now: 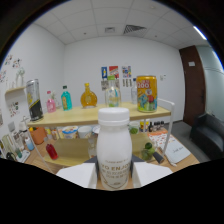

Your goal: Make me a cup of Mount Fuji.

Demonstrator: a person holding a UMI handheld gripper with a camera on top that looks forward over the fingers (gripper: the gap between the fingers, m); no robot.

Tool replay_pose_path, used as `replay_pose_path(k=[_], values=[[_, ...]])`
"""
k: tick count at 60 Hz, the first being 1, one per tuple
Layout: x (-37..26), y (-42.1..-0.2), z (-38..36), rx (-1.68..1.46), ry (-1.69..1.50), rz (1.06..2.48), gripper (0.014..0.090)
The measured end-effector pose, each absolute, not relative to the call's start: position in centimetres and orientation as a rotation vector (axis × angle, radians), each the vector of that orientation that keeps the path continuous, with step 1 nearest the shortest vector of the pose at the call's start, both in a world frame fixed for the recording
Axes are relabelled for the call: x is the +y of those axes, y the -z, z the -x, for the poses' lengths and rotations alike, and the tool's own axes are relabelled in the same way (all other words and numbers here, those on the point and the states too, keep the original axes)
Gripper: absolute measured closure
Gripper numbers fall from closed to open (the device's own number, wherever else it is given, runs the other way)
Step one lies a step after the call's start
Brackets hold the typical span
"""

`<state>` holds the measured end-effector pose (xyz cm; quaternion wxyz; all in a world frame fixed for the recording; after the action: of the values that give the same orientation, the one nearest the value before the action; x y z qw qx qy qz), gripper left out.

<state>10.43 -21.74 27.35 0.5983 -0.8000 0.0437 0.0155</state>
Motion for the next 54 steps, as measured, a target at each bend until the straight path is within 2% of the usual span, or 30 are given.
replay_pose_path(k=[12, 21, 33, 54], values=[[-23.1, -16.1, -12.2, 0.083, 0.014, 1.999, 0.0559], [-23.4, -11.7, -13.1, -0.01, 0.116, 2.054, 0.056], [-22.9, -10.3, -15.0, -0.351, 0.442, 2.026, 0.056], [-20.7, -12.5, -14.7, -1.076, 1.007, 1.745, 0.0561]])
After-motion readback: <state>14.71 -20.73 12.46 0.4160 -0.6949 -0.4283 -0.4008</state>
